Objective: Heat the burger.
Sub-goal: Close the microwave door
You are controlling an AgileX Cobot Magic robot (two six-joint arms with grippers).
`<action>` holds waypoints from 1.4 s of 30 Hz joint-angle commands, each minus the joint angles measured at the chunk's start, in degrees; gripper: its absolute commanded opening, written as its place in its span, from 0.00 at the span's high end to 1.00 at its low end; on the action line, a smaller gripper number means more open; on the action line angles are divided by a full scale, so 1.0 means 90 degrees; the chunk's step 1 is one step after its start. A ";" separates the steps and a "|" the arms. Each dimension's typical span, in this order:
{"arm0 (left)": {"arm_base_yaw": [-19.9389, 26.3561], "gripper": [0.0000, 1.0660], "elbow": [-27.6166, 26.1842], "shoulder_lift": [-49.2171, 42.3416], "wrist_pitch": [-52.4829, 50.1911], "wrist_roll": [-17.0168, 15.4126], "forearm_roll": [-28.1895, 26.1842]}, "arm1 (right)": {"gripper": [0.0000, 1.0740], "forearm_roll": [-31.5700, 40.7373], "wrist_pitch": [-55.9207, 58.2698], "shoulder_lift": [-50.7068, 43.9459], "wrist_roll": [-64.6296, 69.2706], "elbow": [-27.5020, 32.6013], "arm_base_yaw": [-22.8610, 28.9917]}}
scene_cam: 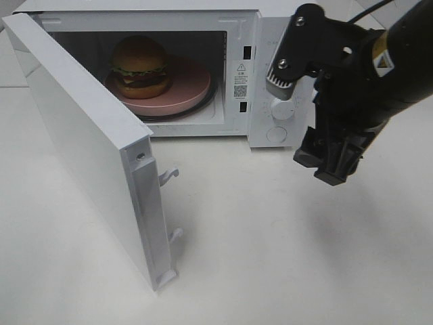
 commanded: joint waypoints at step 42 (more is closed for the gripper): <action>-0.0013 0.06 -0.0006 -0.0102 -0.0057 0.0019 -0.0019 | 0.29 0.0197 0.3431 -0.5341 0.2827 0.1579 -0.1401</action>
